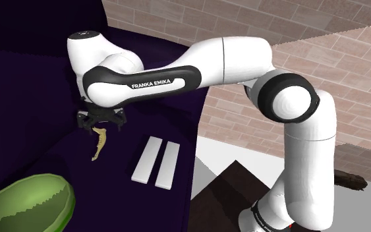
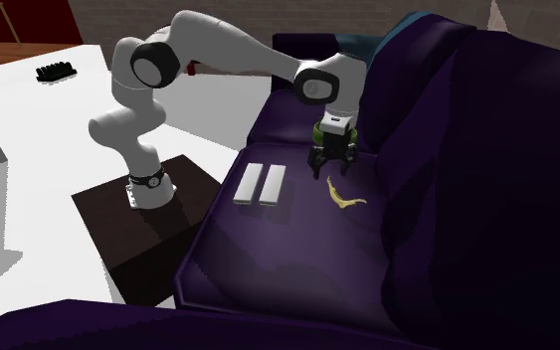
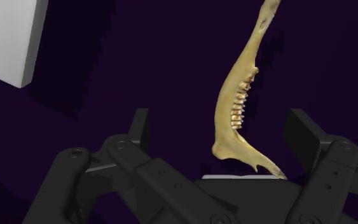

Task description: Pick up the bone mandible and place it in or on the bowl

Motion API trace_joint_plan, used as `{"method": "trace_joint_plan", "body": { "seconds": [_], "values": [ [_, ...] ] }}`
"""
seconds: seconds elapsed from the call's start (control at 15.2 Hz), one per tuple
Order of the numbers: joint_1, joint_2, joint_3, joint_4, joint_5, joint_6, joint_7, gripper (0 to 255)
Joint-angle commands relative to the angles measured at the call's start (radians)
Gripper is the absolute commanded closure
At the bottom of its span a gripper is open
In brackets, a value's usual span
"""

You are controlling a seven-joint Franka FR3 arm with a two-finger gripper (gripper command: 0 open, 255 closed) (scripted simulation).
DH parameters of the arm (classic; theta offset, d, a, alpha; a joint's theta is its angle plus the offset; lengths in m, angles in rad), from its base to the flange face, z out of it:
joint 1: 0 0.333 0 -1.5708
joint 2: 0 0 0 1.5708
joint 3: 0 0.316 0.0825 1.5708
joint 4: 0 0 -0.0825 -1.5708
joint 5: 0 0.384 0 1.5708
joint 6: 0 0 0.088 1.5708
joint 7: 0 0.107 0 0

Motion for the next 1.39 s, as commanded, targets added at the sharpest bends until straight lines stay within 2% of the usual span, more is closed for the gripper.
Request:
{"method": "trace_joint_plan", "body": {
  "seconds": [0.0,0.46,0.99,1.06,1.32],
  "values": [
    [0.016,0.042,-0.008,0.036,-0.013,0.003,0.015,0],
    [0.009,0.063,-0.017,-0.02,-0.026,0.078,0.025,0],
    [0.009,0.063,-0.017,-0.02,-0.026,0.078,0.025,0],
    [0.009,0.063,-0.017,-0.02,-0.026,0.078,0.025,255],
    [0.009,0.064,-0.017,-0.017,-0.026,0.076,0.025,255]
  ]
}}
